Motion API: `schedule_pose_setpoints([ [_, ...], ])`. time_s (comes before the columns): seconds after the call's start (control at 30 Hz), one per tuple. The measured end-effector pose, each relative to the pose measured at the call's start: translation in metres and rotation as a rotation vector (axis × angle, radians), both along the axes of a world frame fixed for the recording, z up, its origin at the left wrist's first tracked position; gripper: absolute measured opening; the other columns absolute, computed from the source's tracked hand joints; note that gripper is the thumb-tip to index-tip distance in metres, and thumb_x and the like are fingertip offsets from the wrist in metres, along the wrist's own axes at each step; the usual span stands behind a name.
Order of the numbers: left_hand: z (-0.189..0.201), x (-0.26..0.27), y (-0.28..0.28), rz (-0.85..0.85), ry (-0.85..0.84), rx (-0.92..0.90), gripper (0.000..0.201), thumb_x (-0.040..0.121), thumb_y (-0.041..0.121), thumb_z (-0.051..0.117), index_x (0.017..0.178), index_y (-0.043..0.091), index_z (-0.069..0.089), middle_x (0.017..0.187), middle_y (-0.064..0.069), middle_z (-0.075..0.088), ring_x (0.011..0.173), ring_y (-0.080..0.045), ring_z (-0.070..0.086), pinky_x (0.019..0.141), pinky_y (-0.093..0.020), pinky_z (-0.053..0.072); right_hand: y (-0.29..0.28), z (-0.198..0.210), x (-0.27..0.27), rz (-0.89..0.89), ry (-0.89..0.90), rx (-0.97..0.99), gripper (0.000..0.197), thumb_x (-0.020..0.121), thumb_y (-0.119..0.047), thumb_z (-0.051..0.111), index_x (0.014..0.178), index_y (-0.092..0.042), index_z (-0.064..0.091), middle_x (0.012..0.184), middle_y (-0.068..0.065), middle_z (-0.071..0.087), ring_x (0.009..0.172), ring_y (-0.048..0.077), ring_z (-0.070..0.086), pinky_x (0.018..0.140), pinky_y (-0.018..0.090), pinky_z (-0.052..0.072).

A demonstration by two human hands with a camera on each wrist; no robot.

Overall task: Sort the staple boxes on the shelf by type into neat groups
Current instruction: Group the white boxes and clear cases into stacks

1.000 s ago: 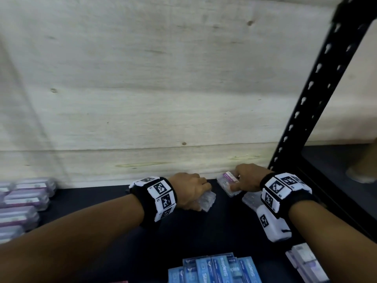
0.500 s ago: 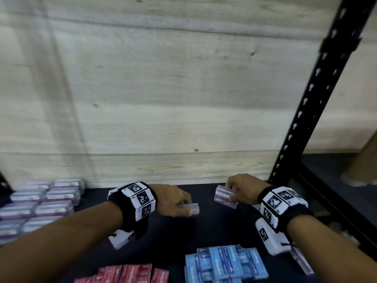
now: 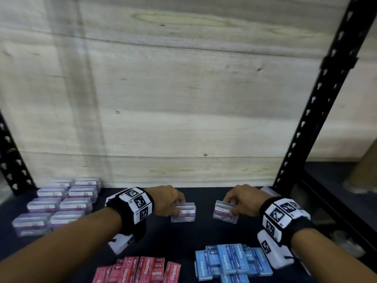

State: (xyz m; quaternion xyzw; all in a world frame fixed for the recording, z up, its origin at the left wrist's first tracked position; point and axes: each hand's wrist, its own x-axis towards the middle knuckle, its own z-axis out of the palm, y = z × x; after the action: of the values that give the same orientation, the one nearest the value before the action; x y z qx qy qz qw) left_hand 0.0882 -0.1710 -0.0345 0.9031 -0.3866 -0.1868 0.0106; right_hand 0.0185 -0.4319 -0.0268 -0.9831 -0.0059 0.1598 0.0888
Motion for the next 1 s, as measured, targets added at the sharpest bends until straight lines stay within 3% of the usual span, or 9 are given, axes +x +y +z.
schedule_pose_setpoints([
  [0.13, 0.002, -0.003, 0.009, 0.018, -0.001, -0.011, 0.035, 0.094, 0.038, 0.059, 0.126, 0.022, 0.057, 0.113, 0.0, 0.063, 0.089, -0.012, 0.054, 0.079, -0.026, 0.047, 0.013, 0.001, 0.001, 0.024, 0.023, 0.02, 0.027, 0.086, -0.025, 0.075, 0.113, -0.026, 0.071, 0.101, -0.006, 0.071, 0.093, 0.013, 0.065, 0.086, 0.029, 0.053],
  [0.33, 0.022, -0.007, 0.046, 0.078, -0.002, -0.036, 0.031, 0.093, 0.036, 0.061, 0.121, 0.024, 0.06, 0.076, 0.018, 0.049, 0.066, -0.001, 0.048, 0.066, -0.021, 0.04, 0.054, 0.009, 0.012, 0.118, 0.036, 0.023, 0.027, 0.086, -0.026, 0.075, 0.112, -0.024, 0.07, 0.103, -0.005, 0.071, 0.094, 0.014, 0.066, 0.084, 0.029, 0.052],
  [0.6, 0.053, -0.022, 0.141, 0.212, -0.007, -0.032, 0.03, 0.09, 0.035, 0.067, 0.118, 0.026, 0.063, 0.099, 0.013, 0.06, 0.086, -0.008, 0.056, 0.072, -0.019, 0.043, 0.145, 0.02, 0.035, 0.301, -0.004, 0.043, 0.022, 0.084, -0.029, 0.076, 0.105, -0.028, 0.07, 0.093, -0.011, 0.069, 0.084, 0.009, 0.063, 0.076, 0.025, 0.049],
  [0.7, 0.061, -0.03, 0.177, 0.264, -0.017, -0.026, 0.031, 0.088, 0.036, 0.068, 0.117, 0.026, 0.064, 0.108, 0.01, 0.063, 0.095, -0.011, 0.059, 0.083, -0.025, 0.049, 0.182, 0.021, 0.039, 0.376, -0.017, 0.055, 0.021, 0.084, -0.03, 0.076, 0.104, -0.029, 0.069, 0.091, -0.013, 0.068, 0.08, 0.005, 0.062, 0.071, 0.02, 0.048],
  [0.77, 0.065, -0.035, 0.201, 0.296, -0.022, -0.015, 0.032, 0.087, 0.038, 0.069, 0.117, 0.027, 0.064, 0.107, 0.012, 0.063, 0.095, -0.009, 0.06, 0.085, -0.025, 0.05, 0.208, 0.021, 0.04, 0.429, -0.027, 0.049, 0.022, 0.084, -0.031, 0.075, 0.105, -0.029, 0.068, 0.091, -0.014, 0.066, 0.077, 0.003, 0.058, 0.067, 0.018, 0.044],
  [0.87, 0.064, -0.04, 0.233, 0.356, -0.025, 0.012, 0.033, 0.085, 0.039, 0.071, 0.116, 0.028, 0.063, 0.095, 0.018, 0.06, 0.079, 0.001, 0.057, 0.074, -0.016, 0.047, 0.243, 0.019, 0.039, 0.505, -0.021, 0.031, 0.026, 0.085, -0.03, 0.074, 0.11, -0.026, 0.067, 0.098, -0.011, 0.064, 0.083, 0.007, 0.058, 0.071, 0.021, 0.046],
  [1.0, 0.055, -0.044, 0.271, 0.408, -0.011, 0.101, 0.038, 0.085, 0.037, 0.071, 0.121, 0.027, 0.063, 0.102, 0.015, 0.057, 0.09, -0.005, 0.055, 0.076, -0.017, 0.042, 0.285, 0.012, 0.036, 0.571, -0.005, 0.037, 0.029, 0.084, -0.03, 0.074, 0.111, -0.024, 0.066, 0.1, -0.008, 0.066, 0.086, 0.011, 0.059, 0.077, 0.027, 0.048],
])
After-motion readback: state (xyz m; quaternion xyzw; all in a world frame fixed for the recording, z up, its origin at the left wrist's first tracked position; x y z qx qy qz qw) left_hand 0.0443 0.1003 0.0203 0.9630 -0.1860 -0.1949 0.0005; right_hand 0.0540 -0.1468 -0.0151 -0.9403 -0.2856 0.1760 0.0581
